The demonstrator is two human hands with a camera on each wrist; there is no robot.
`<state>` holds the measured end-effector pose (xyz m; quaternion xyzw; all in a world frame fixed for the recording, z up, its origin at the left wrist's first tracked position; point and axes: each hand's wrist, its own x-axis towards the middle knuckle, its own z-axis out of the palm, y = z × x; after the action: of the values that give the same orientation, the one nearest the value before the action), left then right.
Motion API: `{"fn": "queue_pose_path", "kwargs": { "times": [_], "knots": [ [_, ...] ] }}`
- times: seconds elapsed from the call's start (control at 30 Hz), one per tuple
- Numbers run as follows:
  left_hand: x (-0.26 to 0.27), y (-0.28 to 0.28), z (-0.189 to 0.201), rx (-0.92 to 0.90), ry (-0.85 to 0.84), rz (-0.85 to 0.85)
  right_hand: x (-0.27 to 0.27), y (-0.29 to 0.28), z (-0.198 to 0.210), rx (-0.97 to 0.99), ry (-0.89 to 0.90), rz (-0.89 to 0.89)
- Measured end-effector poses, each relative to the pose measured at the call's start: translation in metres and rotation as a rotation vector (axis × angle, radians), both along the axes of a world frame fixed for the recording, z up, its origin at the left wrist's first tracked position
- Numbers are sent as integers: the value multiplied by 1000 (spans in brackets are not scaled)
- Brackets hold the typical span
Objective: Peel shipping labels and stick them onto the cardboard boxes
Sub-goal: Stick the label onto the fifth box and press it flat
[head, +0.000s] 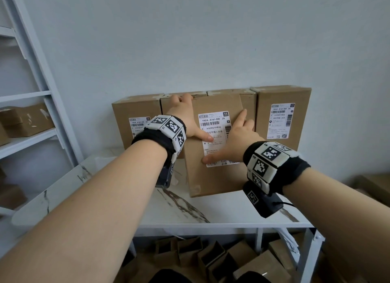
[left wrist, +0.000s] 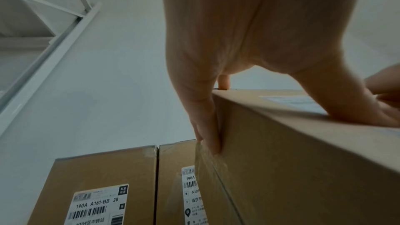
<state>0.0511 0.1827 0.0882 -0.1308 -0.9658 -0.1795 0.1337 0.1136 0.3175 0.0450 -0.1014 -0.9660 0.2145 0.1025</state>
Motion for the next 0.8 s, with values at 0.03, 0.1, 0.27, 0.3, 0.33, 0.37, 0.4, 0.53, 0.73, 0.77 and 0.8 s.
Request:
{"fn": "queue_pose_path", "kwargs": {
  "times": [0.03, 0.1, 0.27, 0.3, 0.33, 0.37, 0.4, 0.53, 0.73, 0.77, 0.8],
  "knots": [
    [0, 0, 0, 0, -1, 1, 1, -1, -1, 21, 3, -1],
    [0, 0, 0, -4, -4, 1, 3, -1, -2, 44, 3, 0],
    [1, 0, 0, -4, -6, -2, 6, 2, 0, 53, -20, 23],
    [1, 0, 0, -3, -5, -3, 6, 3, 1, 50, -27, 31],
    [0, -1, 0, -3, -4, -5, 7, 5, 2, 42, -32, 39],
    [0, -1, 0, -3, -5, -5, 6, 6, 2, 28, -36, 47],
    [0, -1, 0, -3, -6, -6, 6, 9, 3, 15, -37, 58],
    [-1, -2, 1, -10, -2, -11, 4, 21, 6, -7, -15, 105],
    [0, -3, 3, -51, -5, -22, 1, 39, 15, 4, -29, 97],
    [0, -3, 2, -52, -3, -23, -1, 40, 16, 5, -18, 99],
    [0, -3, 2, -52, -1, -25, -2, 41, 18, 0, 4, 98]
  ]
}}
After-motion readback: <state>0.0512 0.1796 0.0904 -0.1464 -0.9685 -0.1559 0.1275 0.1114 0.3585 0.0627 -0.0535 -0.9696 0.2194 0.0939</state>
